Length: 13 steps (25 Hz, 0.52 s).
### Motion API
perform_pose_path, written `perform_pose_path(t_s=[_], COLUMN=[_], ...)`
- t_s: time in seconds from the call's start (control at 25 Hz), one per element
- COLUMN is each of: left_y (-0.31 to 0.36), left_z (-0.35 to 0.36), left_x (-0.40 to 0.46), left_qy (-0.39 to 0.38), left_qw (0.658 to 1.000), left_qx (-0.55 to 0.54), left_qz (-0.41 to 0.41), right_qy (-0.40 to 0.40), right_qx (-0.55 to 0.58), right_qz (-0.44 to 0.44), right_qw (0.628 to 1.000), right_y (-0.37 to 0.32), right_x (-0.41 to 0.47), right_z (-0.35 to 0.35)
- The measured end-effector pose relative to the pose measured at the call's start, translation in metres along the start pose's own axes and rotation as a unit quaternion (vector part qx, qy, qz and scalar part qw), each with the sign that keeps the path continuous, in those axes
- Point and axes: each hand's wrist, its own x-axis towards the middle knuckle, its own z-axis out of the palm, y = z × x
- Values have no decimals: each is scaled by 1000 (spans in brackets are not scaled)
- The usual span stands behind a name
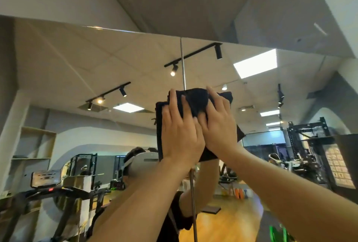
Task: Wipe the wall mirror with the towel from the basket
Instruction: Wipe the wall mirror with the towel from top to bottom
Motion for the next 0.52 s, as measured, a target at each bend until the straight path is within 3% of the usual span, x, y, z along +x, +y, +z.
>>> perform_pose_path(t_s=[0.28, 0.52], left_y=[-16, -1], left_z=[-6, 8], left_x=[161, 214], left_qy=[60, 89], left_qw=[996, 989], left_qx=[64, 120], left_qz=[20, 1], right_qy=[33, 23], right_qx=[-4, 7], right_qz=[-43, -43], right_qw=[999, 999], right_y=[3, 22], right_x=[167, 219], right_z=[16, 10])
